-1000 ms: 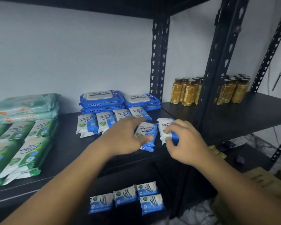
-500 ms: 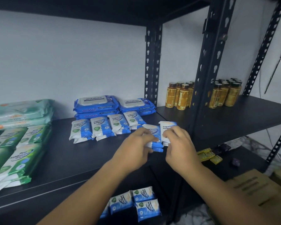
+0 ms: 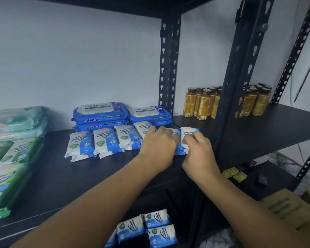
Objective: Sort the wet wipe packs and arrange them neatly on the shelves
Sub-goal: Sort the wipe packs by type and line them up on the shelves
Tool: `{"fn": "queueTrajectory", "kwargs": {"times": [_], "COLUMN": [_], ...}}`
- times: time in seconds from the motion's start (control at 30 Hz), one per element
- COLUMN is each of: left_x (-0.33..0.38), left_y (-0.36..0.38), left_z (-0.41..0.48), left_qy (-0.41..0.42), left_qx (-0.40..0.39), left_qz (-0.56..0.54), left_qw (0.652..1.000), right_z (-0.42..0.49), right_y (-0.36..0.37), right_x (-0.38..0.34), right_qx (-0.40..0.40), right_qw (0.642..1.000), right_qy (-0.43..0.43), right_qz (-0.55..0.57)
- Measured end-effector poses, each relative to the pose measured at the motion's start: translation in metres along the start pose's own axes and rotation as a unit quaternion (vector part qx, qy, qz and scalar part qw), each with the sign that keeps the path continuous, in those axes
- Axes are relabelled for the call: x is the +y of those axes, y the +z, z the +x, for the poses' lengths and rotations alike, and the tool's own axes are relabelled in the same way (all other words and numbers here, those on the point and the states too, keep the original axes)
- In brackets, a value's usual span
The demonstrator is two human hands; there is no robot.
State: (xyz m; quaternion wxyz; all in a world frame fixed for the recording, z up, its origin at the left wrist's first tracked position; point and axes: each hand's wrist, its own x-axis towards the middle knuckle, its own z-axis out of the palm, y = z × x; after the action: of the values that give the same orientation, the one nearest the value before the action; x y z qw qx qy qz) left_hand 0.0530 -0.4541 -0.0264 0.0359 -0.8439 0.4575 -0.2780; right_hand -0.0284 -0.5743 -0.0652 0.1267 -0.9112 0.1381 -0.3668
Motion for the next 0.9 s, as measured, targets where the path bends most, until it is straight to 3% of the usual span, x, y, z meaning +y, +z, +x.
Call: {"fn": "queueTrajectory", "kwargs": {"times": [0.13,0.3,0.63,0.9], "left_x": [-0.004,-0.007,-0.007,-0.016], "left_y": [0.014,0.028,0.034,0.051], "left_z": [0.013,0.017,0.021,0.023], "left_qy": [0.006,-0.05,-0.134,-0.139], "left_qx": [-0.006,-0.014,-0.019,0.002], "left_qz": [-0.004,-0.051,-0.068,-0.081], "left_qw": [1.0,0.997,0.988,0.987], "right_z": [0.018,0.034,0.068,0.081], "right_y": [0.009,0.014,0.029,0.05], "right_x": [0.0,-0.004,0.014,0.022], "right_qx": [-0.019,-0.039,-0.052,-0.049], "right_qw": [1.0,0.993,0.991,0.99], "right_qy": [0.013,0.112,0.046,0.111], "right_qz": [-0.001,-0.006,0.118,0.071]}}
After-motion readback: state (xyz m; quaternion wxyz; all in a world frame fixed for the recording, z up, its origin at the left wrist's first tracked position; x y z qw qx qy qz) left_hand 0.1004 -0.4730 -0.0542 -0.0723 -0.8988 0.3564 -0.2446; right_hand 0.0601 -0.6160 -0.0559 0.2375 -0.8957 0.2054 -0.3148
